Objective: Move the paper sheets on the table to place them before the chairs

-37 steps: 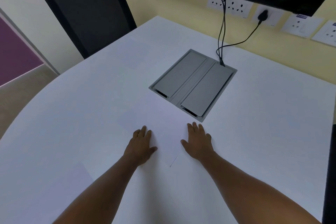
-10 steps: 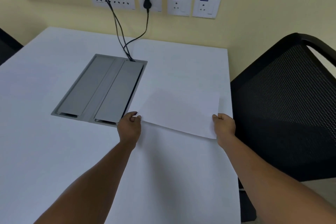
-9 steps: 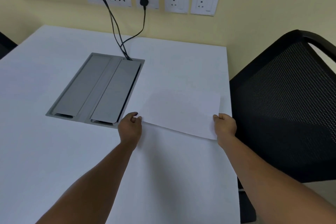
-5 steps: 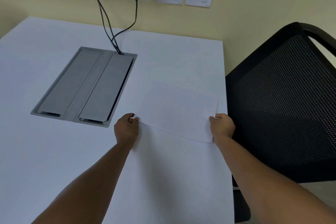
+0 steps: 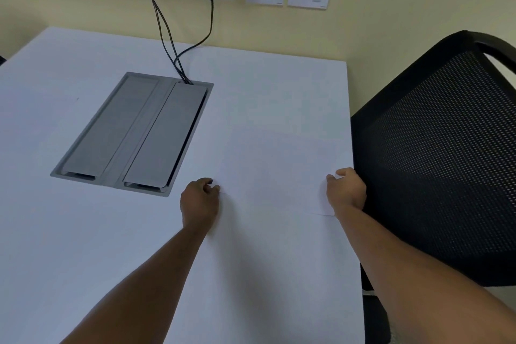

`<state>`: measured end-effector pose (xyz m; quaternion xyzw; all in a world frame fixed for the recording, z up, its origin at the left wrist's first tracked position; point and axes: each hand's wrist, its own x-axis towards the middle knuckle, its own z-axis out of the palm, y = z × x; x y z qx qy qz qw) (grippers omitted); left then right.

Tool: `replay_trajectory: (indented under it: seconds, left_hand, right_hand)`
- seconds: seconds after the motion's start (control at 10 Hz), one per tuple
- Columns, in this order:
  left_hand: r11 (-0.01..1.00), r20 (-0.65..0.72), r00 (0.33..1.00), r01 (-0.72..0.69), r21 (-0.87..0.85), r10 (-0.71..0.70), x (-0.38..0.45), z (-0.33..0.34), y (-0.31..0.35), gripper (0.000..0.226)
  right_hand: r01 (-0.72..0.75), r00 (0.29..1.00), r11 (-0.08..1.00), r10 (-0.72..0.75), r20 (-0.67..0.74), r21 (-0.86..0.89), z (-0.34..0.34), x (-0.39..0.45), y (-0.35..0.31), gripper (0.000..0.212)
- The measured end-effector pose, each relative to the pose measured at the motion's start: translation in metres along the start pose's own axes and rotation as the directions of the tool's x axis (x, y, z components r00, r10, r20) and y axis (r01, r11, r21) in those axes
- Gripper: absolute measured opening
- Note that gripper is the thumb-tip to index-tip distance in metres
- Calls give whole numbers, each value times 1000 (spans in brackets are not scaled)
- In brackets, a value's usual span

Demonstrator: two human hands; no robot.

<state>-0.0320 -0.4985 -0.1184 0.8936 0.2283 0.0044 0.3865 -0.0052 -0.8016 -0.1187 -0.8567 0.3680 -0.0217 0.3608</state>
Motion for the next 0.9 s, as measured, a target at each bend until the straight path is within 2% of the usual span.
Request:
replay_trajectory:
  seconds: [0.3, 0.4, 0.5, 0.7, 0.8, 0.9]
  left_hand:
    - [1000, 24, 1000, -3, 9, 3, -1, -3, -3, 34]
    - [1000, 8, 1000, 5, -6, -5, -2, -19, -3, 39]
    - [1000, -35, 999, -24, 17, 25, 0, -47, 0, 39]
    - [996, -126, 988, -92, 20, 94, -5, -114, 17, 39]
    - [987, -173, 973, -158, -4, 155, -10, -151, 26, 41]
    - [984, -247, 955, -178, -23, 167, -21, -194, 37, 43]
  right_hand:
    - [46, 999, 998, -45, -28, 39, -3, -13, -6, 34]
    - [209, 977, 977, -208, -41, 34, -3, -32, -16, 31]
    - [367, 929, 930, -366, -49, 23, -7, -51, -40, 27]
    - [586, 809, 810, -586, -37, -4, -20, -89, -95, 26]
    - [684, 726, 727, -687, -43, -57, -29, -110, -120, 27]
    - [781, 609, 608, -792, -46, -143, -41, -138, -143, 28]
